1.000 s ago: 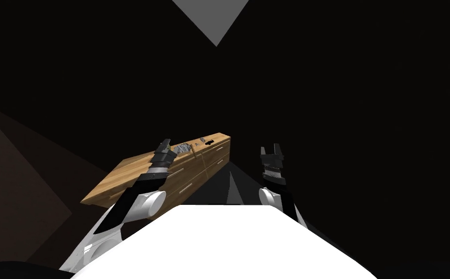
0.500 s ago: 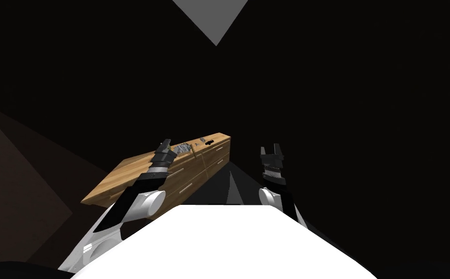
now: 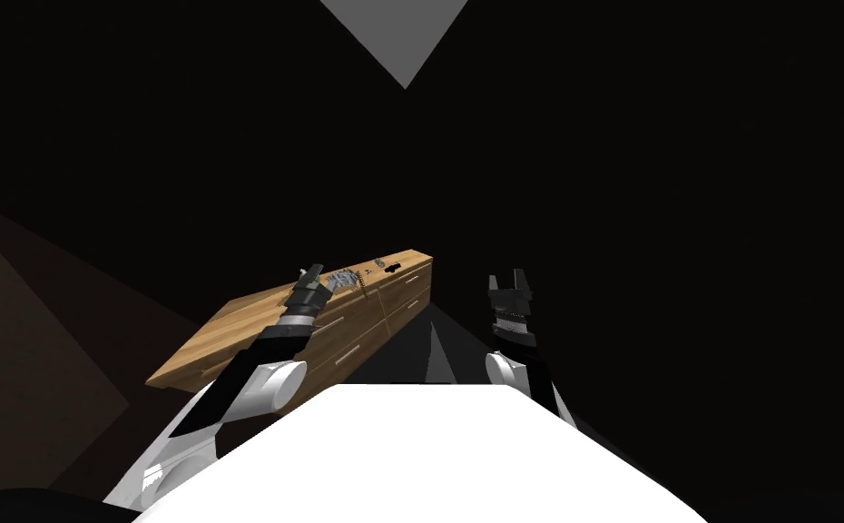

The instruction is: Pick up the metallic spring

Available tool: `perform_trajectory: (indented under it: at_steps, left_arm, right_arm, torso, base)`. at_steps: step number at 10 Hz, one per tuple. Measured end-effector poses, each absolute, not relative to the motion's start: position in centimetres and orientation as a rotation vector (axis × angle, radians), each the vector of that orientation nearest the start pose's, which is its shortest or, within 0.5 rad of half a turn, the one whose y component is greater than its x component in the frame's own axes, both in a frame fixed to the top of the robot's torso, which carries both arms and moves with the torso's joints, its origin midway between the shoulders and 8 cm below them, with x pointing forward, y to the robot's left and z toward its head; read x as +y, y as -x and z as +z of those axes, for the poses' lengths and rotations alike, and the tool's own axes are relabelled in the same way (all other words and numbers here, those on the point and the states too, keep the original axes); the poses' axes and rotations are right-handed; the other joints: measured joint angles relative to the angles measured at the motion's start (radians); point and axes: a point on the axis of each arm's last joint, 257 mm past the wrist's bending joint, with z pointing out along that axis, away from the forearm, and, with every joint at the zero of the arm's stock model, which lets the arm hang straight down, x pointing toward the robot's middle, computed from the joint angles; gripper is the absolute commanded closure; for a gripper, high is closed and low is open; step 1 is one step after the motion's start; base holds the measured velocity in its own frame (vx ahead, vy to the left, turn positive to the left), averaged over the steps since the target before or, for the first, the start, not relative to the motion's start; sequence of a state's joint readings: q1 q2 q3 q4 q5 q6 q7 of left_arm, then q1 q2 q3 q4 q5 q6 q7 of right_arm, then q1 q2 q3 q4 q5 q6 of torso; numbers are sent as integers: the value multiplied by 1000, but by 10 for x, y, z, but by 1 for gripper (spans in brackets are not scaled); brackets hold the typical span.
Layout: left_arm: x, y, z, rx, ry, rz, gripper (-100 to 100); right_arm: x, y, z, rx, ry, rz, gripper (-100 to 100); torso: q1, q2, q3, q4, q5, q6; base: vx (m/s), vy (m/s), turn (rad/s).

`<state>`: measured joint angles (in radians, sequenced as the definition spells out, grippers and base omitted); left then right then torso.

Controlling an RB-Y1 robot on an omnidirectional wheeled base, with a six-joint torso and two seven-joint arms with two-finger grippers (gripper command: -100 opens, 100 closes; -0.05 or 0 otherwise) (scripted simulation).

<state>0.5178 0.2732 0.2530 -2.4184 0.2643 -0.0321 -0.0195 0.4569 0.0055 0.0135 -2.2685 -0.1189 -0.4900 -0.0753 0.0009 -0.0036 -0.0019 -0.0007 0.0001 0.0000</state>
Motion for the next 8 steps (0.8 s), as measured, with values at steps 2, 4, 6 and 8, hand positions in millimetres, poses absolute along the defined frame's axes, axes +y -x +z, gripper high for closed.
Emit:
perform_trajectory:
  at_steps: [2,4,6,8]
  left_arm:
    - [367,-371,-6,962,880,-1112,-100]
    - [371,-369,-26,1019,934,-1099,-100]
    - [376,-367,-44,1087,996,-1079,-100]
    - [378,-362,-66,1160,1063,-1050,-100]
  right_arm:
    - [-285,-350,31,497,-750,1480,0]
    - [-285,-350,31,497,-750,1480,0]
    - [-285,-350,31,497,-750,1480,0]
    - [-285,-350,31,497,-750,1480,0]
  torso:
    - [-1,1,0,0,0,0]
    - [-3,3,2,1,-1,0]
    - [-4,3,2,1,-1,0]
    - [-2,3,1,1,0,0]
  base:
    - [20,-20,3]
    - [-2,-48,5]
    - [11,-41,-35]
    - [14,-19,-40]
